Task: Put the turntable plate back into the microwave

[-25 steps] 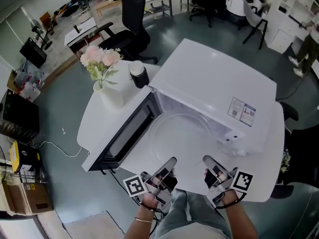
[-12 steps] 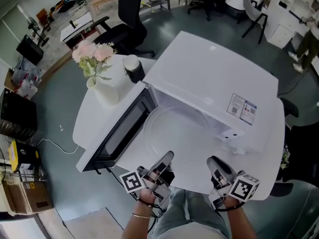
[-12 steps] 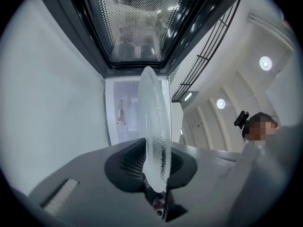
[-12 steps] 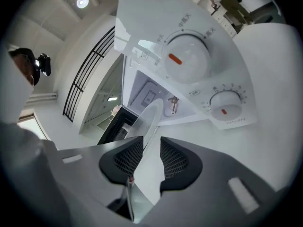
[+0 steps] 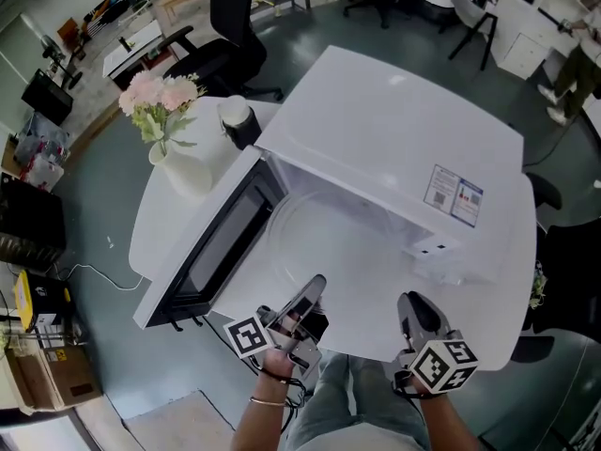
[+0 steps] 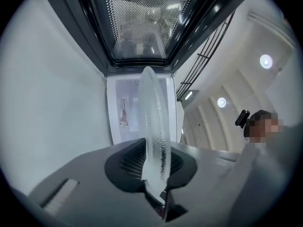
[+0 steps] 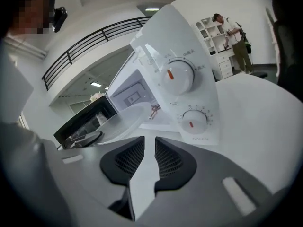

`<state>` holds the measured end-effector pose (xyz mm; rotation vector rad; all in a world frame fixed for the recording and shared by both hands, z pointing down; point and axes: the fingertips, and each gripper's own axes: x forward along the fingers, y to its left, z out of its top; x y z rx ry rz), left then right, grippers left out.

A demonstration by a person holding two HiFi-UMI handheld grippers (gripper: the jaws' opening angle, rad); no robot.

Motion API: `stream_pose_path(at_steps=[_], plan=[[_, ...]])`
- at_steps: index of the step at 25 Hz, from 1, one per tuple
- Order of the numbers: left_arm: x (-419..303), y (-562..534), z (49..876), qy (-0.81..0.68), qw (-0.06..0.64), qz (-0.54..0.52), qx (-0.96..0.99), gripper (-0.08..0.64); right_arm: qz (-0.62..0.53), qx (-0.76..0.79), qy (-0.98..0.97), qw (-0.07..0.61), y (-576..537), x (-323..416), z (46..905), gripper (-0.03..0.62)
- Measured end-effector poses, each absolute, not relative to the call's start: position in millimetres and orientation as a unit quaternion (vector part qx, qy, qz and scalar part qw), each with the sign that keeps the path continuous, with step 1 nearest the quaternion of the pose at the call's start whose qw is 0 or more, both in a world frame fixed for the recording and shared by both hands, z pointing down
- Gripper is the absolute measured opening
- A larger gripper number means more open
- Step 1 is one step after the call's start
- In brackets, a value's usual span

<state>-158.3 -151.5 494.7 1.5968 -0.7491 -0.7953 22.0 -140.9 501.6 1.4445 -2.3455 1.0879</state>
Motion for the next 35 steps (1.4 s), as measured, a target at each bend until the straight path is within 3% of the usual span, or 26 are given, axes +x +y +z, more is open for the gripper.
stream_pose_path(at_steps=[9,35], plan=[[-157,-160,501,-0.323,0.561,-0.340,0.682,0.037,0.321,0.544,-0.764,0.131,-141,37,519,0.011],[-143,-220,507,-0.329,0.568,-0.341,0.673,0.038,0.311,0.554,-0.755,0.159,-143,30,554,0.011]])
